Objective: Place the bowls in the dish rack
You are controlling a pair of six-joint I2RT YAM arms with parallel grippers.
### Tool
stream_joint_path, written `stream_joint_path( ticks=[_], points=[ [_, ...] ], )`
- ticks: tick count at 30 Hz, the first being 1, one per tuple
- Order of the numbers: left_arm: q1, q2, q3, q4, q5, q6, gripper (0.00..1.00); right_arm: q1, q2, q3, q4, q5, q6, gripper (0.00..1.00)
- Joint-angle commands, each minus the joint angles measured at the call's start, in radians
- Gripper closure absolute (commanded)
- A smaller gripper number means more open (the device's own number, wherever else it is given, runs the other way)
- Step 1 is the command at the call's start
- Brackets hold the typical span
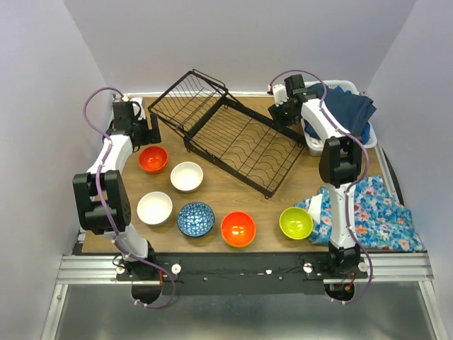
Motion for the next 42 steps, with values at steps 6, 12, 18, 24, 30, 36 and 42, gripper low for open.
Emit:
stream_joint_path(
  ticks=[6,12,18,24,30,36,42],
  points=[
    [-0.043,0.169,0.186,-0.022,0.052,0.015,0.09,-0.013,0.018,-0.023,-0.052,0.003,0.040,0.57],
    [-0.086,0.229,0.248,-0.020,0.052,0.006,0.09,-0.011,-0.067,-0.156,-0.057,0.006,0.064,0.65],
    [-0.117,0.310,0.349,-0.038,0.055,-0.002,0.09,-0.008,-0.127,-0.233,-0.063,0.003,0.069,0.68],
    [-0.174,0.356,0.427,-0.043,0.054,0.000,0.09,0.029,-0.173,-0.290,-0.071,-0.014,0.072,0.69],
    [-0.187,0.371,0.461,-0.043,0.052,0.000,0.09,0.087,-0.218,-0.354,-0.078,-0.030,0.083,0.64],
    [-0.209,0.416,0.531,-0.053,0.037,0.006,0.09,0.141,-0.242,-0.368,-0.092,-0.031,0.097,0.62],
    [-0.236,0.459,0.607,-0.072,0.043,0.009,0.09,0.165,-0.278,-0.408,-0.098,-0.003,0.146,0.69]
  ],
)
